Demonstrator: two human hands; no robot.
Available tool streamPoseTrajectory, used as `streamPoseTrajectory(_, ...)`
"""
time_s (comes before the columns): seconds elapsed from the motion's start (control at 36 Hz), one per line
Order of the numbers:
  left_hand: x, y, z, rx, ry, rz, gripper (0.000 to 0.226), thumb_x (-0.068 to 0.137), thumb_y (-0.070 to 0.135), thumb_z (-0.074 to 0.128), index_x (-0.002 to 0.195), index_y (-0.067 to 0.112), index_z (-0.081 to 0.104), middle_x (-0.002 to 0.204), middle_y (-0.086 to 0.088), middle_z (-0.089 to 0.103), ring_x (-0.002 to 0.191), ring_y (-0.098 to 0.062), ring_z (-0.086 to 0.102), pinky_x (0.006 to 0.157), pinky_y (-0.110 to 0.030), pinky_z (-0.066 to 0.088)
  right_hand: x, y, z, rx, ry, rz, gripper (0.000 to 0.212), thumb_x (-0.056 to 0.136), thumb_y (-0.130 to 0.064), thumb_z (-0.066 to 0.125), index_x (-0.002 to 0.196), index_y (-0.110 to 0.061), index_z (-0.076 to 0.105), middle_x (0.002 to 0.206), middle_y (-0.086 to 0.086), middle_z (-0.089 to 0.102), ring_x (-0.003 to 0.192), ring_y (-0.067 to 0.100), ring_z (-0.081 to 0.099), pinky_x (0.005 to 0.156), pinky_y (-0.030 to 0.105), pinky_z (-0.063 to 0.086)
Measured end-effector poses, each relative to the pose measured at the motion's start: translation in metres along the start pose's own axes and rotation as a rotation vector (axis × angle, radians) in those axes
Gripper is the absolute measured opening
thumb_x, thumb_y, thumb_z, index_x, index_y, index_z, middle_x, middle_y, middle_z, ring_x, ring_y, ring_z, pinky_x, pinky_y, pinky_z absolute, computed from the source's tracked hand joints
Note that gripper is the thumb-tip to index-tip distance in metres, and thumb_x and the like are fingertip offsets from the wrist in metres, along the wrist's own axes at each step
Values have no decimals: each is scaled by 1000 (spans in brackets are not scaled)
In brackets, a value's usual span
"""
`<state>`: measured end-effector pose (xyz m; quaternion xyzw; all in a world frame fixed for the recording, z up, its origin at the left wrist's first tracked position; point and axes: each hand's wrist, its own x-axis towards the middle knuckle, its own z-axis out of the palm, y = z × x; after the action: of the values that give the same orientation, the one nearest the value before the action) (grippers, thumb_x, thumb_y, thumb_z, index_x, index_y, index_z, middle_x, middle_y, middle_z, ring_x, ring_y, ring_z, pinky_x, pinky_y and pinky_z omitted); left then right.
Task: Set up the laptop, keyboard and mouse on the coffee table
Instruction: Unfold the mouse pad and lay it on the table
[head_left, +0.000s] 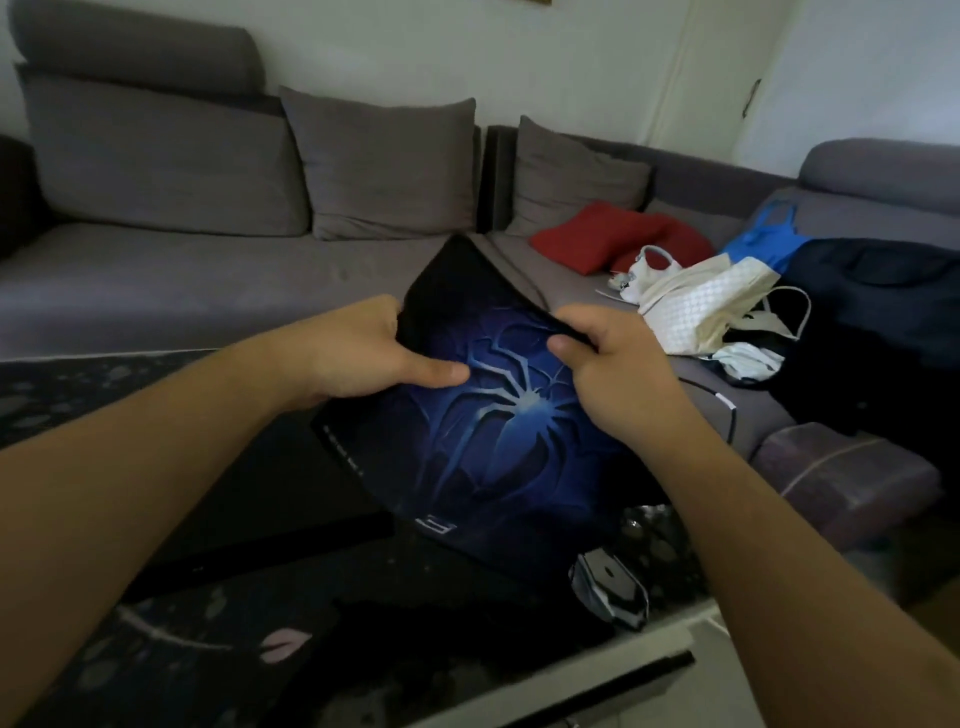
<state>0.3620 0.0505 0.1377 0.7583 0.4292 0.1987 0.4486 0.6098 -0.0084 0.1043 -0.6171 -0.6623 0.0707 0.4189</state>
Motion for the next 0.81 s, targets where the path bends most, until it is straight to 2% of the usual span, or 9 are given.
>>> streamPoseTrajectory(0.11,7,-4,13,121,257,-11,17,93,27,79,95,12,74,85,-7,79,79,-23,75,76,-37,61,-6,11,6,-86,-4,62,23,106,-25,55,127,-25,65,99,-11,70,94,15,67,91,37,52)
streamPoseTrajectory(0.22,9,-14,10,108,447,-60,24,97,23,73,93,-1,70,89,-21,74,79,-31,71,80,-48,61,-21,26,-9,-215,-117,343,41,100,-8,52,140,-12,47,113,9,62,96,29,63,72,37,49)
streamPoseTrajectory(0.33,6,-18,4,71,509,-113,24,98,17,70,97,-7,68,96,-25,72,83,-35,67,88,-55,59,-47,28,-11,-495,-585,558,60,98,-21,61,154,-13,43,151,16,53,129,35,56,87,33,45)
streamPoseTrajectory(0.42,5,-19,4,20,525,-155,19,98,16,69,101,-3,69,99,-23,71,86,-34,67,91,-54,59,-71,20,2,-491,-952,691,111,92,-48,77,169,-33,-2,173,8,24,150,34,39,108,42,48)
streamPoseTrajectory(0.5,6,-20,6,-78,535,-199,14,97,14,70,93,1,66,100,-22,70,88,-35,66,90,-50,59,-88,32,28,-583,-1002,691,129,84,-52,83,165,-39,-16,175,13,-5,155,42,28,115,51,46)
streamPoseTrajectory(0.61,7,-23,9,-199,531,-256,9,93,10,71,91,7,63,105,-22,70,96,-39,68,95,-55,58,-93,49,44,-587,-942,591,107,80,-40,88,162,-38,18,160,14,14,136,45,49,107,51,53)
streamPoseTrajectory(0.69,9,-24,9,-276,526,-292,19,94,8,71,110,4,63,108,-20,70,96,-38,68,92,-50,58,-94,56,43,-436,-872,585,59,78,-19,82,128,-35,55,134,8,33,105,40,67,88,49,64)
streamPoseTrajectory(0.75,10,-24,9,-302,526,-298,21,96,7,69,116,4,61,102,-17,68,89,-32,66,84,-44,56,-95,61,42,-351,-782,590,35,73,-12,74,102,-28,63,117,9,49,83,38,72,75,47,67)
streamPoseTrajectory(0.81,10,-24,7,-354,519,-298,23,97,6,67,119,4,61,98,-15,68,84,-28,65,72,-39,54,-91,63,40,-167,-649,669,25,70,-9,73,92,-18,64,79,13,67,58,31,68,59,41,61)
